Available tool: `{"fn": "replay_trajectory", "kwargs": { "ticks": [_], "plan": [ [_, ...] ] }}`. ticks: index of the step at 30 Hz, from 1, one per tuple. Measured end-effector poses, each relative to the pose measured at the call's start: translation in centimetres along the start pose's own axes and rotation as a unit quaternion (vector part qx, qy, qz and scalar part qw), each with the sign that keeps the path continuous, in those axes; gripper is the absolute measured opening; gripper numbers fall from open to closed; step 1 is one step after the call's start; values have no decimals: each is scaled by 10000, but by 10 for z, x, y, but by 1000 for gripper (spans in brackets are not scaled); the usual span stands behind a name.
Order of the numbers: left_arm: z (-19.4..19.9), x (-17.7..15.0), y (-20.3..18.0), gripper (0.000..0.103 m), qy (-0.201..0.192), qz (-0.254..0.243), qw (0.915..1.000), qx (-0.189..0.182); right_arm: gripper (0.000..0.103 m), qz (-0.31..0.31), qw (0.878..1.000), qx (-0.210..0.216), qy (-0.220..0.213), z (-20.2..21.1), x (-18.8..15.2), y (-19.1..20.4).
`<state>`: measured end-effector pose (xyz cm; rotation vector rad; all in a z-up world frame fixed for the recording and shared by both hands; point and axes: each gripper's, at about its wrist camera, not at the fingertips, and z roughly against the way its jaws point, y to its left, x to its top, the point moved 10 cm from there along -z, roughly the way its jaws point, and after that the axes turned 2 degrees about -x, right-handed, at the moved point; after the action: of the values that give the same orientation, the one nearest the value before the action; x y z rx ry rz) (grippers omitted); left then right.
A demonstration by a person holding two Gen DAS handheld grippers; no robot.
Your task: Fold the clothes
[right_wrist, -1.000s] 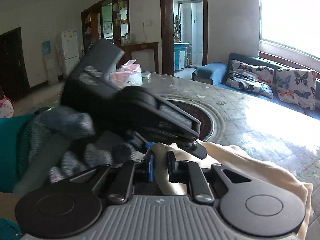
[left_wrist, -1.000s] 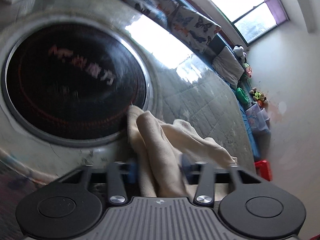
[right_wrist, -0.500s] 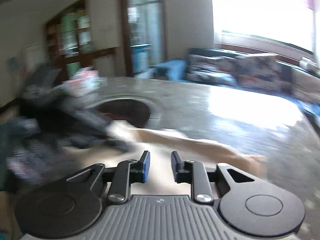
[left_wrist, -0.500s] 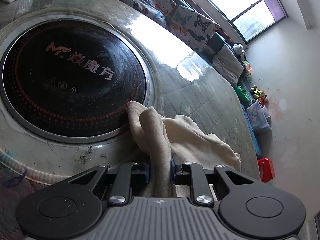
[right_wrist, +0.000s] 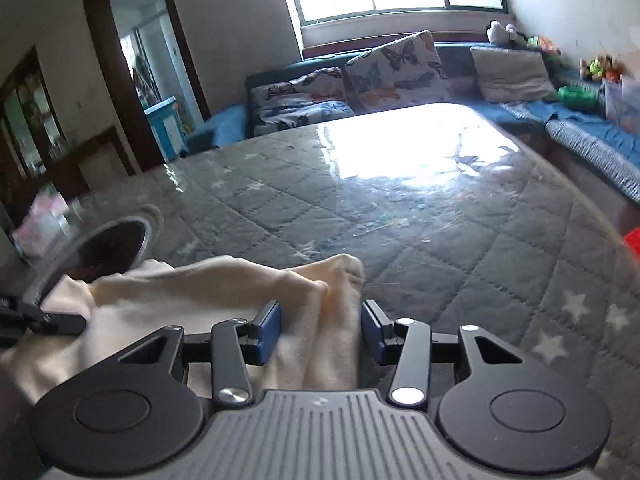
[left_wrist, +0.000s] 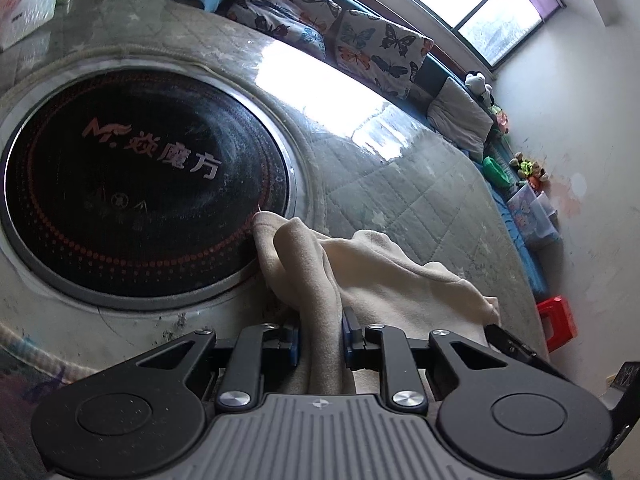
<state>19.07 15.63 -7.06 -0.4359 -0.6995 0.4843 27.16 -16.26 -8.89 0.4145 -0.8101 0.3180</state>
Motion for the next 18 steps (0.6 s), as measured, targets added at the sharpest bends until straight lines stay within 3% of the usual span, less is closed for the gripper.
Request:
{"fn": "replay_trajectory", "kwargs": {
  "ticks": [1,4,11,18],
  "plan": [
    [0,1,-1,21,-13,-64,10000,22,31,-25,10000,49,4,0,0,2],
    [2,4,-9,20,-83,-265,9996,73,11,-85,9999,128,-72,6,1,4],
    [3,14,-51,18,-244,-813,9963,-155,10,-65,9982,70,-590,50,22,4],
    [-15,9,-111,18,-190,-1316,9899,-485,10,-48,9935,-427,-1053,96,47,-29]
  ]
}}
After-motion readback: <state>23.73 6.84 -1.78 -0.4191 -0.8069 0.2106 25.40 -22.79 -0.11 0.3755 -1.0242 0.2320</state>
